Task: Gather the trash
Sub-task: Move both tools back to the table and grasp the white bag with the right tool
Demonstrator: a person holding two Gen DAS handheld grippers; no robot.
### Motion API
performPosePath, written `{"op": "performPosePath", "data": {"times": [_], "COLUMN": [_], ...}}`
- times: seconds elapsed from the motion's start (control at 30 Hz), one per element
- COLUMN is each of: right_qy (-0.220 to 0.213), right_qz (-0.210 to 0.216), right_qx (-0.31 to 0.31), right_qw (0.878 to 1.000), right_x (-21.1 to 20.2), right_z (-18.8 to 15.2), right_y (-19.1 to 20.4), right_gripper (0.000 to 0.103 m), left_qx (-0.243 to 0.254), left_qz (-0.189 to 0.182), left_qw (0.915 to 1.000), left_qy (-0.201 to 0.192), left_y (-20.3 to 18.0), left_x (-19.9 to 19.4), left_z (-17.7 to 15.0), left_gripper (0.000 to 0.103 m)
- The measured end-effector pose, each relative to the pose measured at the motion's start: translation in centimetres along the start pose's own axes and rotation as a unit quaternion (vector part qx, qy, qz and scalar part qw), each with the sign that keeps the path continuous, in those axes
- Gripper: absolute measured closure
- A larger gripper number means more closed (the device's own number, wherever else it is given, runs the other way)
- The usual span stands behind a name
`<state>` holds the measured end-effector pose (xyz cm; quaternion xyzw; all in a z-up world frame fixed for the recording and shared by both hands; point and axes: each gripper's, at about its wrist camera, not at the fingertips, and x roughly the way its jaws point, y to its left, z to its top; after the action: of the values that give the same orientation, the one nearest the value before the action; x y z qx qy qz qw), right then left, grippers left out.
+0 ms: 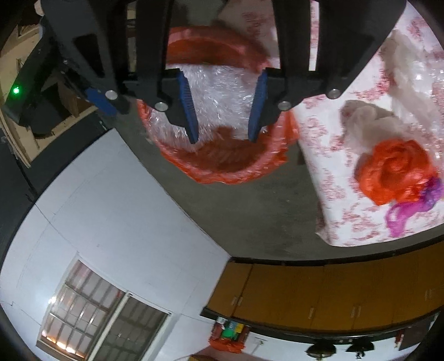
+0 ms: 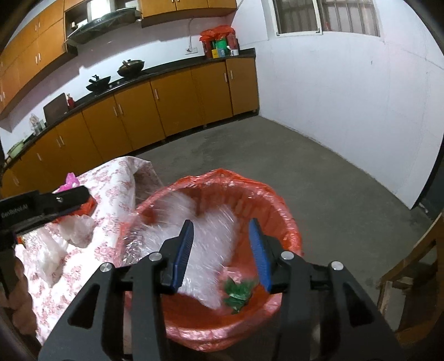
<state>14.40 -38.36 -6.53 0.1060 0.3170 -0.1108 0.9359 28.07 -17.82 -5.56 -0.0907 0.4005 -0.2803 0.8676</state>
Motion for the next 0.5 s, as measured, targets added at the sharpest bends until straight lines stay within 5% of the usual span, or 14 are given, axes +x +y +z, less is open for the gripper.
{"op": "performPosePath", "data": {"times": [0.2,0.5], "right_qy": [-0.014,-0.031], "right_qz": [-0.032,-0.02], "right_qx": [-0.008,-0.059], "right_qw": [0.999,0.998], "right_x": [-1.0,-1.9], "right_z": [0.2,0.2], "right_y": [-0.3,4.2], "right_gripper": [0.058,0.051], "left_qx": [0.002,-0.003], "left_qz": [0.043,0.112], "left_qw": [0.9988,0.9928], "left_qy": [-0.022,-0.042], "left_y": [2.0,5.6], "left_x": [-2.0,-5.6], "left_z": [-0.4,-2.8], "left_gripper": [0.057,0.046]}}
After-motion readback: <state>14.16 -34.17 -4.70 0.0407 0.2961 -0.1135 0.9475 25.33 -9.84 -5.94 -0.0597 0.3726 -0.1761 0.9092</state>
